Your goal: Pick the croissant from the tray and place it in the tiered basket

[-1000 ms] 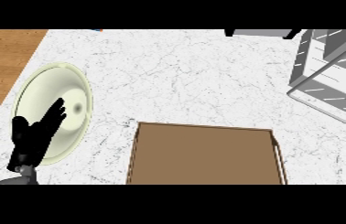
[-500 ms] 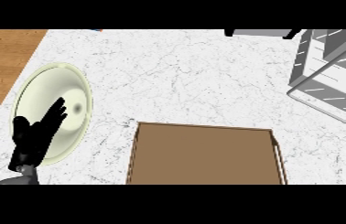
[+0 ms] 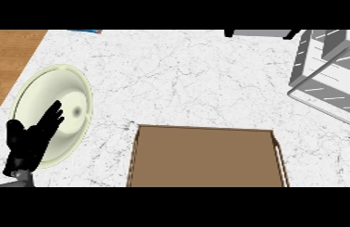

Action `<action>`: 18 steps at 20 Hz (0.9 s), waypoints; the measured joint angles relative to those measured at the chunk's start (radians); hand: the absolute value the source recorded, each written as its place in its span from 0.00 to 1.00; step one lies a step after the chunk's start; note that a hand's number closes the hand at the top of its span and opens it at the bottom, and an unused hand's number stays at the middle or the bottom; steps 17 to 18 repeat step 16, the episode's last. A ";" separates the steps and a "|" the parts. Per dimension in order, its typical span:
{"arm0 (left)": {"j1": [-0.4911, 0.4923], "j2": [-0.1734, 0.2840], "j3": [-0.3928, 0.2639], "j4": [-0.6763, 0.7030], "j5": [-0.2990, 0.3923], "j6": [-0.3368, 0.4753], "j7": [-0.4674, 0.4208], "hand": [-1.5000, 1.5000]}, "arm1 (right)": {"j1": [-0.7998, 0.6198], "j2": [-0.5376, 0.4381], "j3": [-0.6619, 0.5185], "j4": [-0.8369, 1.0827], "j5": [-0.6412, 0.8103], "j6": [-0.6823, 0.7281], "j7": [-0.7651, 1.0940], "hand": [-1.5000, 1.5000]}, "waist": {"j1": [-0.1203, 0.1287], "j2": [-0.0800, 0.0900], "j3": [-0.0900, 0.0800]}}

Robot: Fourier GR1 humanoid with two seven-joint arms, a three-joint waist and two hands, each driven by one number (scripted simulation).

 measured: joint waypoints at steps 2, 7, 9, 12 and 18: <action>0.001 -0.002 -0.001 -0.008 -0.001 0.003 0.008 0.50 | -0.009 -0.026 -0.034 -0.011 -0.032 -0.010 0.019 0.00 | -0.008 -0.003 0.000; 0.023 0.003 0.014 -0.003 0.004 0.001 0.001 0.50 | -0.009 -0.090 -0.143 -0.029 -0.140 -0.013 0.059 0.00 | -0.031 -0.013 -0.001; 0.033 0.006 0.022 -0.004 0.005 0.005 -0.001 0.50 | 0.000 -0.113 -0.198 -0.042 -0.198 -0.016 0.043 0.00 | -0.042 -0.017 -0.001; 0.050 0.003 0.031 0.006 0.004 0.010 -0.018 0.50 | 0.030 -0.142 -0.287 -0.066 -0.296 -0.017 -0.014 0.00 | -0.059 -0.023 -0.001; 0.062 0.001 0.039 0.006 0.005 0.017 -0.014 0.50 | 0.123 -0.177 -0.401 -0.095 -0.427 0.020 -0.133 0.00 | -0.084 -0.031 -0.001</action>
